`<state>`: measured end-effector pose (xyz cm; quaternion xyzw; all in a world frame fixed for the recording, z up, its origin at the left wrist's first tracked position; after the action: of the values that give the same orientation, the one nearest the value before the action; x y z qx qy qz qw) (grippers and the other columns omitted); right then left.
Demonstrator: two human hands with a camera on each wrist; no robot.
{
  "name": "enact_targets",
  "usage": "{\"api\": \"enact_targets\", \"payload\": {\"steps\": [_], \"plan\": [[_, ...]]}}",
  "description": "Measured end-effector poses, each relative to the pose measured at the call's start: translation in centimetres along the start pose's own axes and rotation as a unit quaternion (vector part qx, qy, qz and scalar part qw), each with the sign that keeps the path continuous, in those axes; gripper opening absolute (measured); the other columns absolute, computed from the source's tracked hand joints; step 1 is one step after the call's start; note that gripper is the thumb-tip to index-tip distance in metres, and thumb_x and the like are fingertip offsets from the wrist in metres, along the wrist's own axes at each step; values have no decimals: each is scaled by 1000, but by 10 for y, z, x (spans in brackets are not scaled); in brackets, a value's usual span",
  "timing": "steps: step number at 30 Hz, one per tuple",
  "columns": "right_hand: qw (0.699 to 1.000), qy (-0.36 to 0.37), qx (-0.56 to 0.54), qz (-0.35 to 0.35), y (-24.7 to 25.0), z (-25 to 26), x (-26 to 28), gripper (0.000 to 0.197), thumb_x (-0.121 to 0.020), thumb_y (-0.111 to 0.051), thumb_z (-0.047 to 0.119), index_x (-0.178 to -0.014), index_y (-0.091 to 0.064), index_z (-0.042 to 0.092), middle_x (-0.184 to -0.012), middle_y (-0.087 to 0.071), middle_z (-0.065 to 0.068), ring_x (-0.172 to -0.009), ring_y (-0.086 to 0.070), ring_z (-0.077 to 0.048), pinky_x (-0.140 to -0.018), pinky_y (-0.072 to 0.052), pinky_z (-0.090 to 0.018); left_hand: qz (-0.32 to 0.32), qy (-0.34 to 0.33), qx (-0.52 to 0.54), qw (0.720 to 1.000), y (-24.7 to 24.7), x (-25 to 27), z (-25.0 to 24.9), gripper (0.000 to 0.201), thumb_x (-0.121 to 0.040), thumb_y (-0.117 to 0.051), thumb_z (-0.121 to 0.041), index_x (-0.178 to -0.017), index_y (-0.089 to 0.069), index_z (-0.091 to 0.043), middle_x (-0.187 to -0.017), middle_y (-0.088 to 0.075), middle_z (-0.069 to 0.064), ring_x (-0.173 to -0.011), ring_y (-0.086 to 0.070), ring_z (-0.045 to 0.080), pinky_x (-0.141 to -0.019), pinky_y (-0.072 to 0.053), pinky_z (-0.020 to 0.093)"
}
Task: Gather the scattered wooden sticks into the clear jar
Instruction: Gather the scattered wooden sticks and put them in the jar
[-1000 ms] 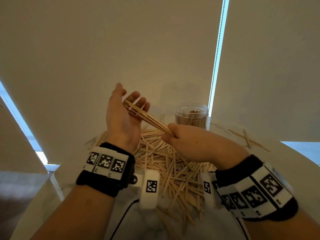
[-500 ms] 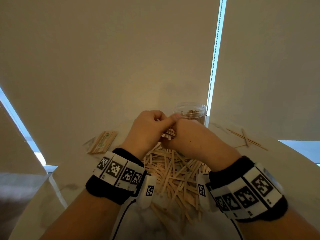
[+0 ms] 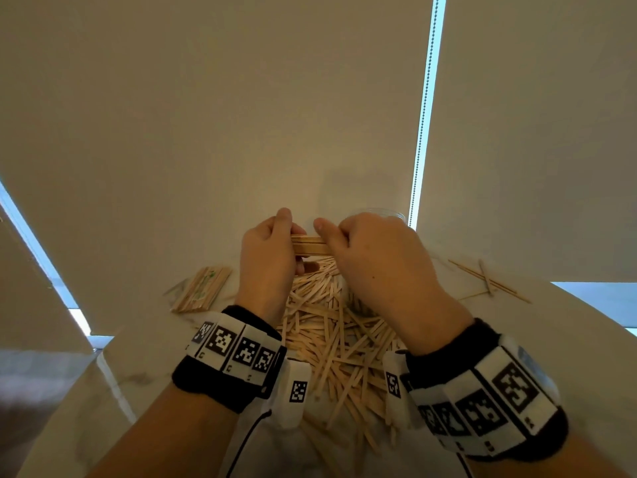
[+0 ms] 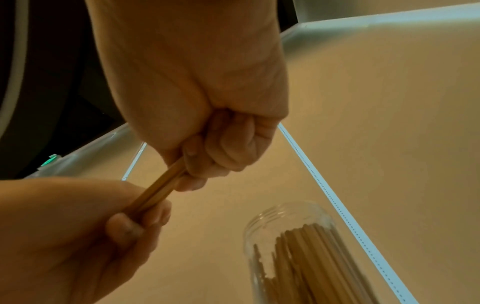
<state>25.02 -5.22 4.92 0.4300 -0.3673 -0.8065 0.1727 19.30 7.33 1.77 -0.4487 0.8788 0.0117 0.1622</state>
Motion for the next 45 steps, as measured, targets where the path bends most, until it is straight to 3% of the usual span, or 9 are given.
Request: {"api": "enact_targets", "payload": {"steps": [5,10,14,19,24,30,34,38,45], "plan": [[997,-55,-28,-36,38,-27,-11,47,-98,-46,55,-71,-67,23,-54,-55,5,-50,-52,-5,-49,-30,-19,39,6,-30,999,-5,2,-6,42,-108,-36,-51,-117,-59,-16,-88,-75,10,-67,-65,17,-63,-59,30],[989,-111,42,-87,55,-64,-27,37,-96,-53,50,-78,-69,22,-59,-55,7,-54,-49,-6,-51,-28,-22,67,21,-119,990,-8,6,12,37,-95,-63,-52,-119,-60,-24,-111,-70,-1,-100,-69,11,-84,-63,37],[991,-66,114,15,42,-71,-63,27,-88,-67,46,-77,-68,21,-73,-62,1,-73,-59,-19,-66,-40,-28,89,47,-126,987,-24,-1,15,54,-85,-79,-47,-128,-59,-20,-116,-67,-3,-105,-67,13,-93,-59,40],[948,61,249,189,18,-50,-101,27,-82,-76,37,-78,-65,13,-70,-61,1,-75,-63,-18,-70,-53,-31,209,97,-180,956,-55,-33,15,120,-67,-94,-40,-160,-19,-21,-145,-53,4,-126,-56,21,-104,-47,36],[901,122,350,227,1,-51,-116,33,-92,-65,18,-64,-50,11,-61,-46,1,-57,-45,-13,-64,-41,-28,222,45,-275,934,-70,-40,25,120,-59,-94,-40,-157,-28,-18,-134,-65,3,-119,-64,22,-105,-51,45],[910,56,299,281,1,-56,-125,42,-98,-58,36,-68,-54,7,-64,-49,-1,-55,-43,-11,-65,-42,-28,223,26,-312,923,-66,-40,25,111,-72,-91,-41,-159,-26,-22,-143,-58,5,-124,-59,23,-106,-48,39],[909,106,323,240,-3,-61,-115,24,-94,-63,31,-96,-71,8,-86,-67,-1,-78,-63,-18,-77,-53,-29,226,20,-324,919,-65,-38,23,107,-76,-89,-37,-159,-23,-21,-143,-59,6,-125,-59,23,-104,-47,34],[892,116,343,269,-8,-61,-110,19,-94,-58,18,-105,-71,9,-92,-65,-3,-80,-57,-19,-80,-50,-29,223,13,-335,915,-67,-40,25,105,-78,-88,-34,-159,-23,-19,-140,-61,8,-120,-63,26,-101,-52,40],[914,59,190,353,9,-57,-111,35,-101,-44,41,-113,-71,22,-108,-67,-1,-101,-61,-19,-95,-47,-36,214,29,-304,928,-63,-40,30,110,-69,-93,-40,-157,-27,-25,-138,-59,4,-116,-65,31,-97,-56,51]]}}
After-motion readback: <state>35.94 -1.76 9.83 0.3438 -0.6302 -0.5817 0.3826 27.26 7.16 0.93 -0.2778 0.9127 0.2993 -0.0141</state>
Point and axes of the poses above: each hand's wrist, its own x-axis away from the middle knuckle, its own y-axis out of the back of the hand, z = x × y, the point moved 1 cm from there along -x, towards the middle knuckle
